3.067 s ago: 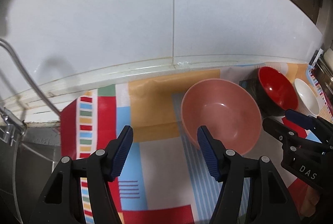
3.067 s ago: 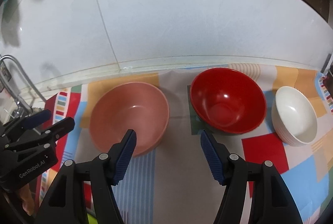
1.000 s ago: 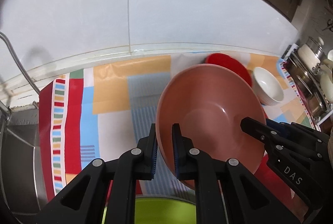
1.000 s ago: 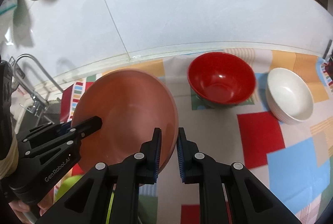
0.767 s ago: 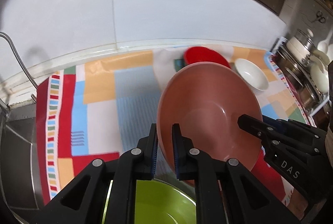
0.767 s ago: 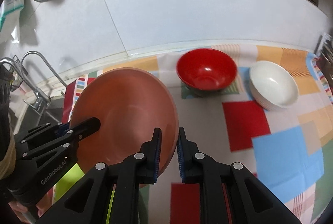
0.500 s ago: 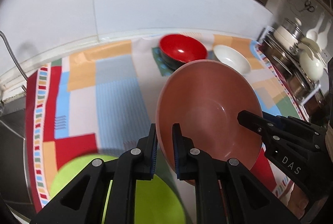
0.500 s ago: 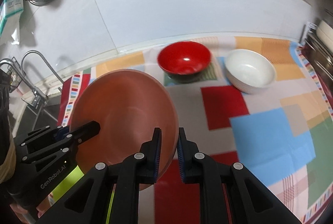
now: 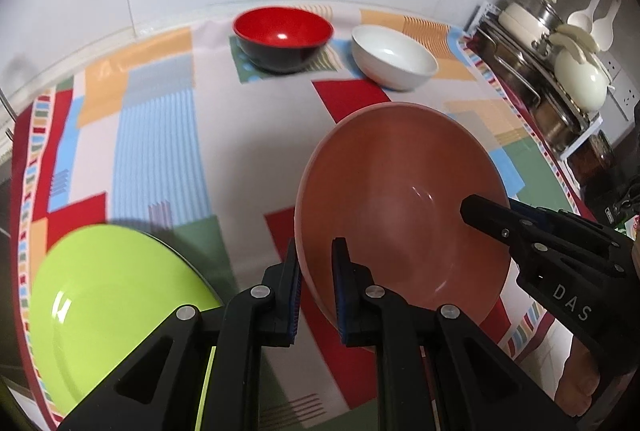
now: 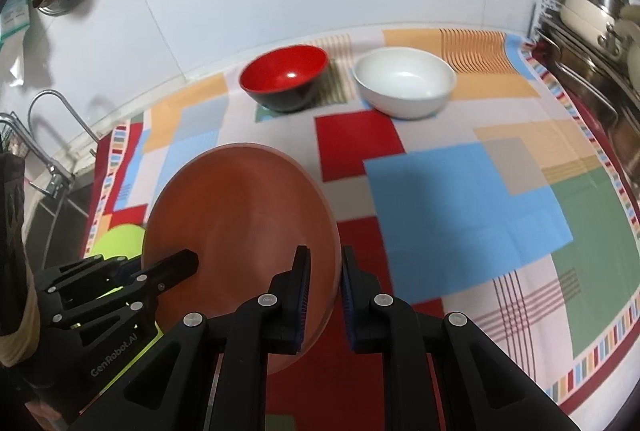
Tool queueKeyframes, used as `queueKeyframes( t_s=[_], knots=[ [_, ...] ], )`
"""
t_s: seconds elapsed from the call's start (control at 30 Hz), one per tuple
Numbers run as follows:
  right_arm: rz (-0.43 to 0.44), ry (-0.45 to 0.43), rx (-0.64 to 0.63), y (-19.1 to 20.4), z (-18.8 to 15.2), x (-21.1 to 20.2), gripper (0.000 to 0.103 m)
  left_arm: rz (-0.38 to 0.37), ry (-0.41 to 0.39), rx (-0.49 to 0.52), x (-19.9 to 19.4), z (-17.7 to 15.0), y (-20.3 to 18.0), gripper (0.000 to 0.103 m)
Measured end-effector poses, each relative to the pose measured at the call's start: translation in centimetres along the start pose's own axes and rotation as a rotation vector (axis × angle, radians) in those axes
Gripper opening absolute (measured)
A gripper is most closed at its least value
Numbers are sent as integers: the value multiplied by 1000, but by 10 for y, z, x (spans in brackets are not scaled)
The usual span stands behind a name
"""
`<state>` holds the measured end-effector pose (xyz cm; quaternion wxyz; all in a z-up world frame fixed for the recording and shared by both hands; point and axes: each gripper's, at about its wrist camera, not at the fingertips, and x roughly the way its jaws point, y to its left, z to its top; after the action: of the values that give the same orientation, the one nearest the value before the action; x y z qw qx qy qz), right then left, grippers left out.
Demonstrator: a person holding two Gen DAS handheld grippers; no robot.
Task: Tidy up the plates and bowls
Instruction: 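Lift the pink bowl with both grippers and carry it toward the plate stack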
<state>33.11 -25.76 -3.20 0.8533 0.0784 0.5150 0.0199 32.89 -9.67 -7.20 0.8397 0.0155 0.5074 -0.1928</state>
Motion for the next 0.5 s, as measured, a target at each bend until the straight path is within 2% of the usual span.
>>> queueKeyframes(
  t_s=[0.5],
  knots=[
    [-12, 81, 23, -45, -26, 16, 16, 10, 81, -16, 36, -16, -32, 15]
  ],
)
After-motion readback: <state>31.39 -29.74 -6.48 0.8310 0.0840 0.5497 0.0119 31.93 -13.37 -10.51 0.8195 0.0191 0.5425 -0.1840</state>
